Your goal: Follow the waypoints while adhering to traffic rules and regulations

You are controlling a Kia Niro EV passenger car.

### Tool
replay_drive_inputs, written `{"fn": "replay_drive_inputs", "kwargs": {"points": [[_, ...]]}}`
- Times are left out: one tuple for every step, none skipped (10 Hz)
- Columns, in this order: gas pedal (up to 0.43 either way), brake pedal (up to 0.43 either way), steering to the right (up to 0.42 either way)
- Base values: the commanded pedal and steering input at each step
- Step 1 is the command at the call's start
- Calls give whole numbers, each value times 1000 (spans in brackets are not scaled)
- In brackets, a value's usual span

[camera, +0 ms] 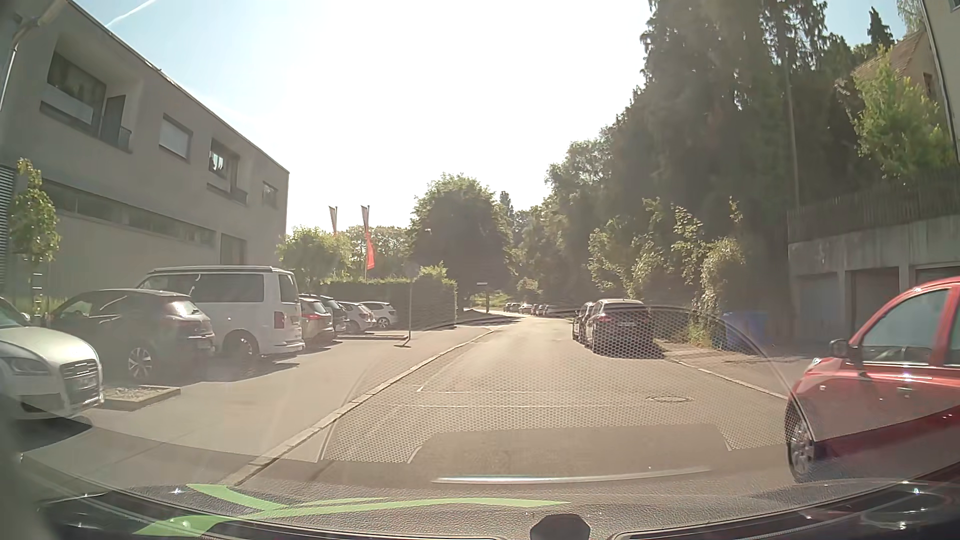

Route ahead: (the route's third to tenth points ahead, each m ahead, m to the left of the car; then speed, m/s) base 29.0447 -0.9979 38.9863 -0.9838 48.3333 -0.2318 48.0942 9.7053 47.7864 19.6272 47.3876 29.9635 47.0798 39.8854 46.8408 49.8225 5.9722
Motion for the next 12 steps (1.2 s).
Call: {"fn": "replay_drive_inputs", "kwargs": {"points": [[39, 0, -3], [39, 0, -4], [39, 0, -6], [39, 0, -7], [39, 0, -7], [28, 0, -6], [0, 0, -5], [0, 0, -5], [0, 0, -5], [0, 0, -4], [0, 0, -4], [0, 0, -4]]}}
